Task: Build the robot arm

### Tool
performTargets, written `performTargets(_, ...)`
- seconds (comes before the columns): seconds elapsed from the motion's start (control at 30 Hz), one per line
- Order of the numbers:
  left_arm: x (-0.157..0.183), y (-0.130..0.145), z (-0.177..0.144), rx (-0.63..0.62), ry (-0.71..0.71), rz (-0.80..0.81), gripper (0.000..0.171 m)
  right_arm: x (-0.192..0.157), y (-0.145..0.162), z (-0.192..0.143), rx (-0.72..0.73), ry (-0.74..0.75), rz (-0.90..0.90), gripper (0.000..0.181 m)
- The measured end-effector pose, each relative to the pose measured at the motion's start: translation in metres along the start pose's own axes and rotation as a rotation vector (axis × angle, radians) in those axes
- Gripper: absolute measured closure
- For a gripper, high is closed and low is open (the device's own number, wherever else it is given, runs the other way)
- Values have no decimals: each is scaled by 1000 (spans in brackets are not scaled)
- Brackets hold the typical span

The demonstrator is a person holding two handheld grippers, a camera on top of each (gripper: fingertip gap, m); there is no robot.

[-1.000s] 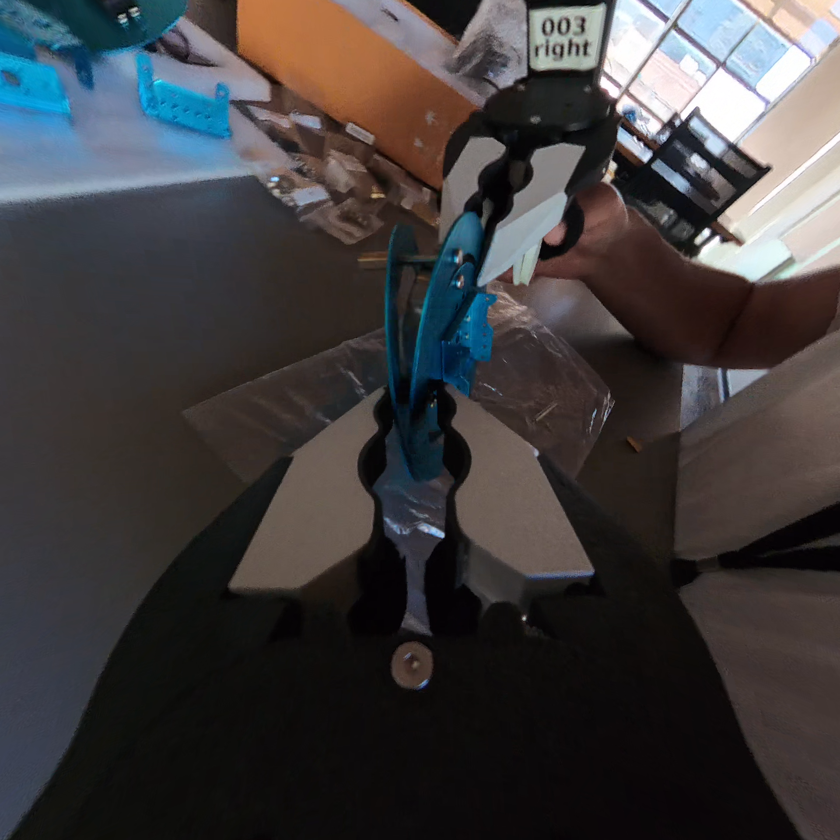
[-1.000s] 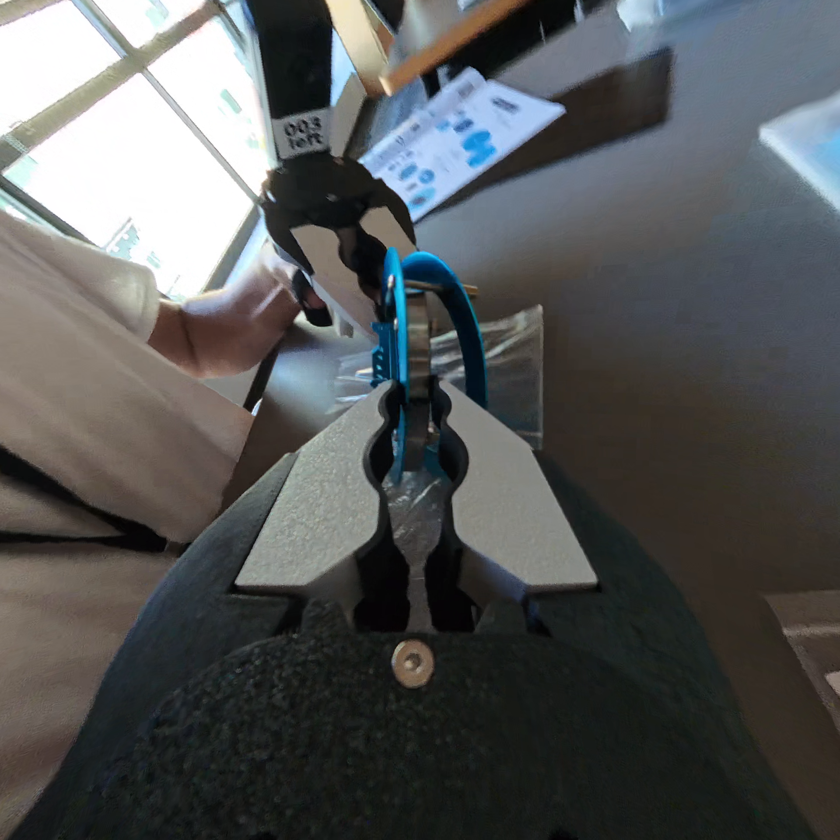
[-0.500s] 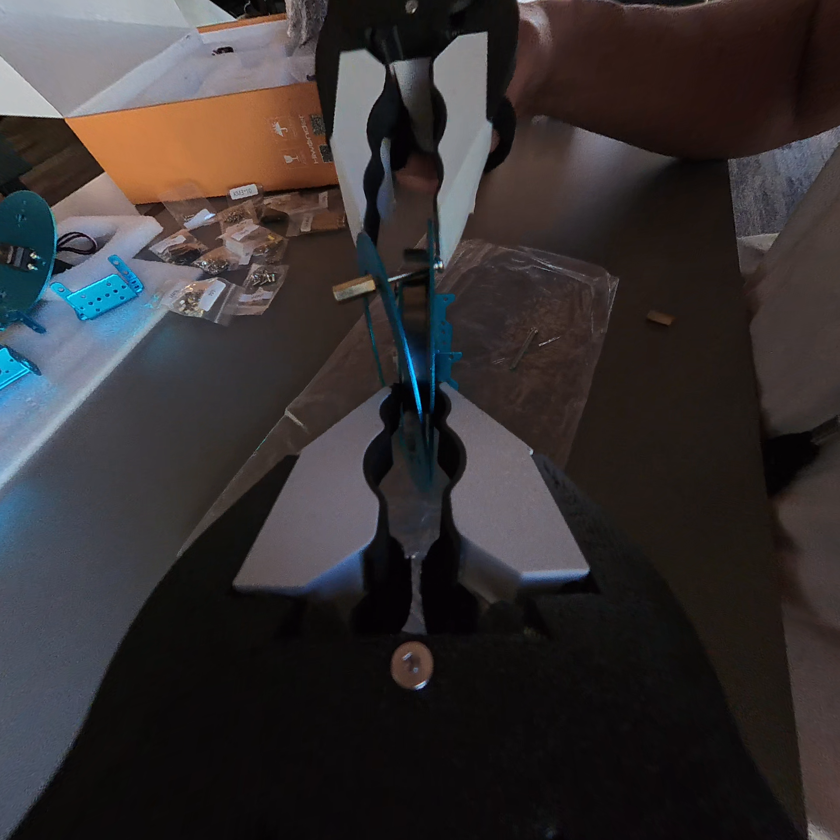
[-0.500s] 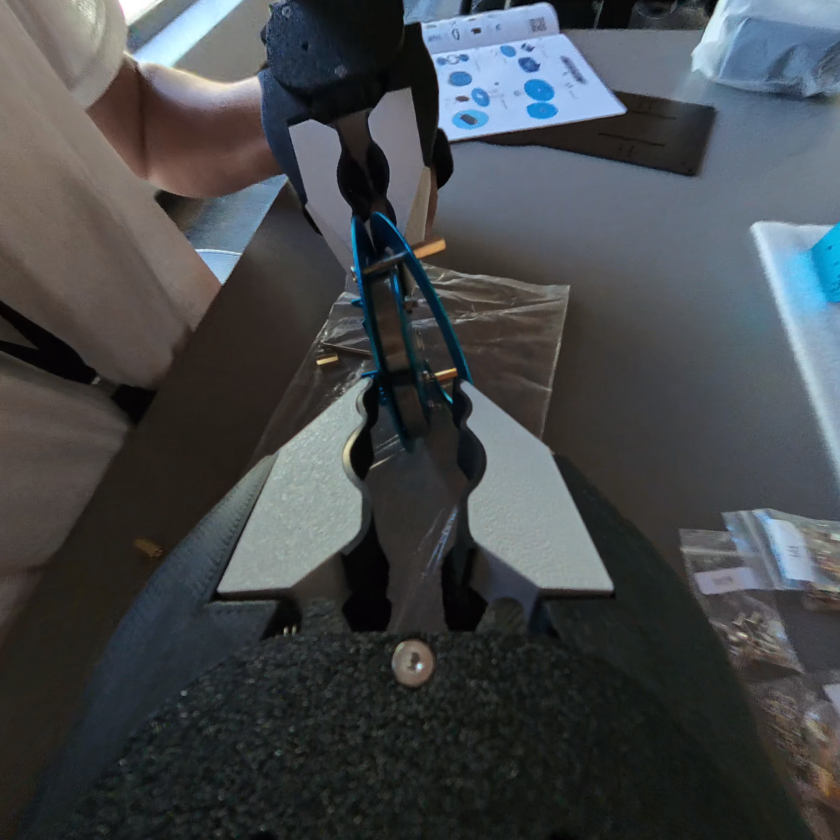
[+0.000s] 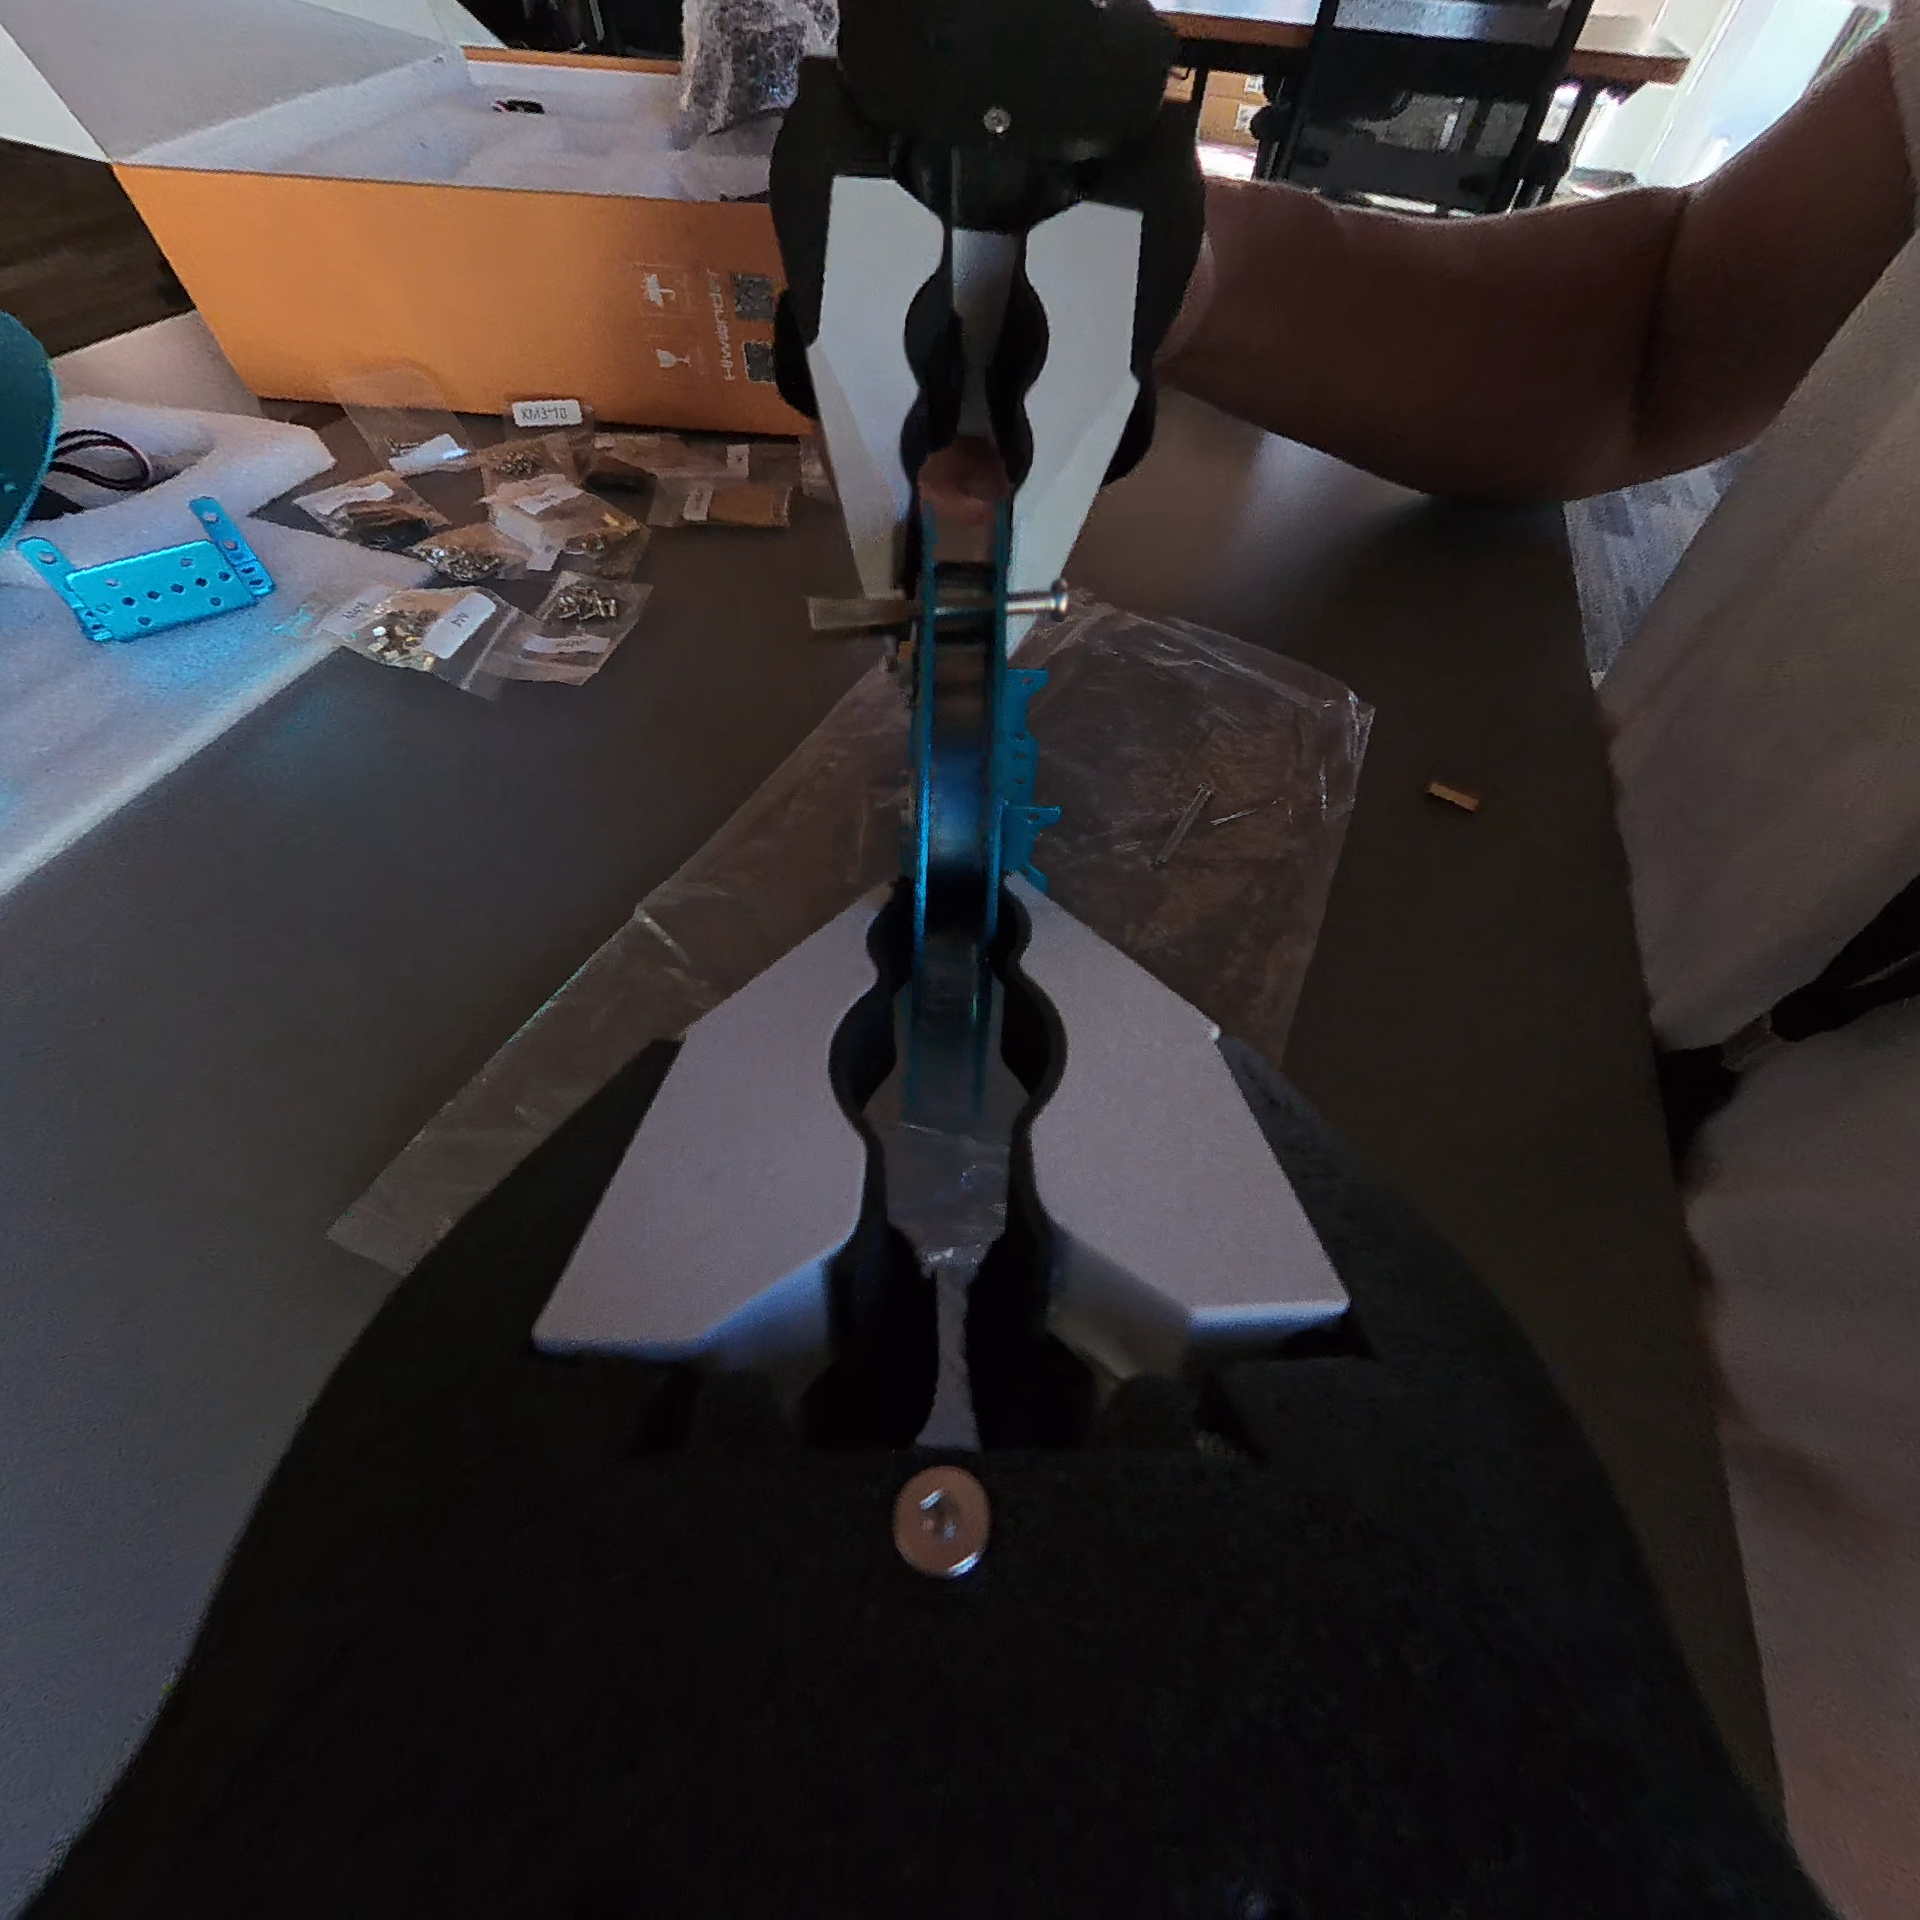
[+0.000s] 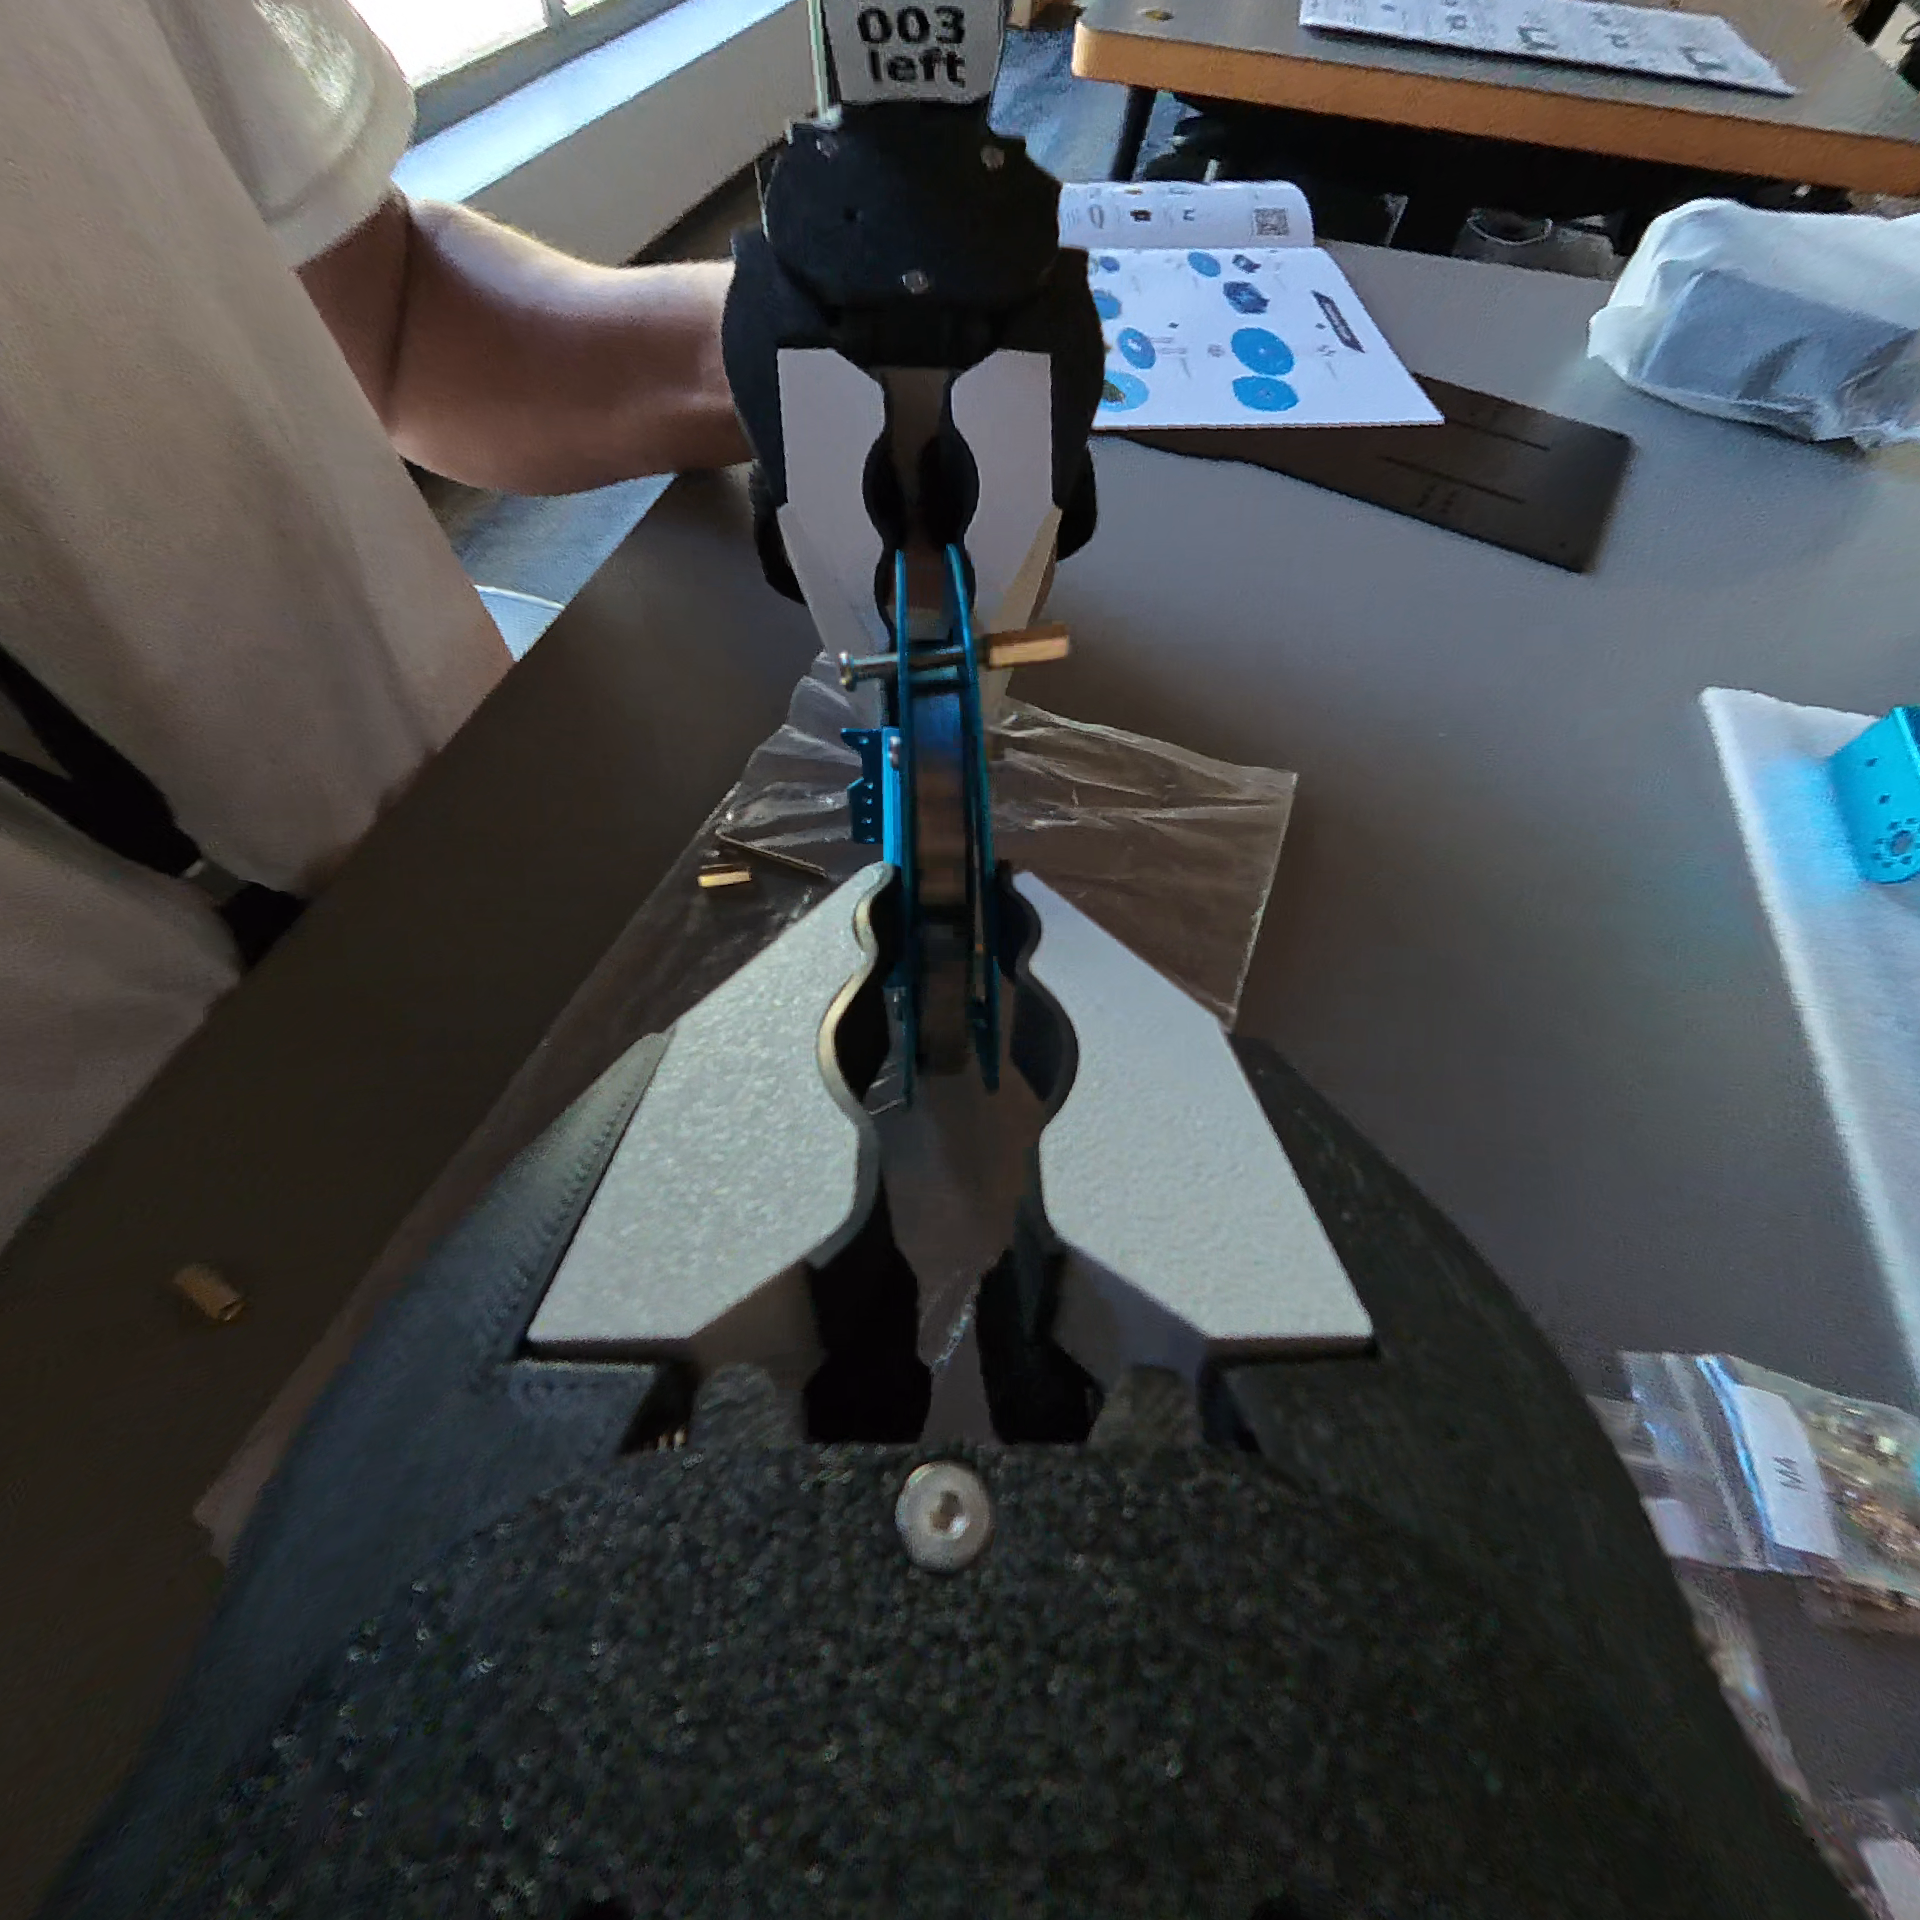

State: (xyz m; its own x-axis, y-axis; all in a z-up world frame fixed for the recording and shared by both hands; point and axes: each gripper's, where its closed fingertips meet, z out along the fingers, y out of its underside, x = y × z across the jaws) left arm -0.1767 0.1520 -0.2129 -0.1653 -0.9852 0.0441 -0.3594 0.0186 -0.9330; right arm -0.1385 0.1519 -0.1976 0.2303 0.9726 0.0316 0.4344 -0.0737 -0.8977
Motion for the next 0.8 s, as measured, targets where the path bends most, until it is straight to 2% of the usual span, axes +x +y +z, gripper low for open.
performTargets(0.13,-2,1,-1,-10,3,-57,156,0,-1,1,-2,-9,5,167)
performTargets(0.17,-2,-1,-2,-11,5,-72,150,0,-1,1,-12,-14,9,167)
performTargets(0.23,0,-10,-5,22,28,-102,139,0,-1,1,-26,-20,22,168)
performTargets(0.33,3,-29,-8,57,56,-114,137,-1,-2,2,-25,-22,-19,168)
performTargets(0.57,7,-39,2,-23,-5,-165,131,-1,1,1,-74,-4,28,167)
performTargets(0.63,4,-41,5,-29,-46,-188,134,-1,2,0,-82,5,35,167)
performTargets(0.7,2,-42,8,-27,-72,-210,148,-2,2,-1,-87,2,57,168)
performTargets(0.8,2,-43,10,-40,-75,-200,151,-4,4,-3,-86,6,82,167)
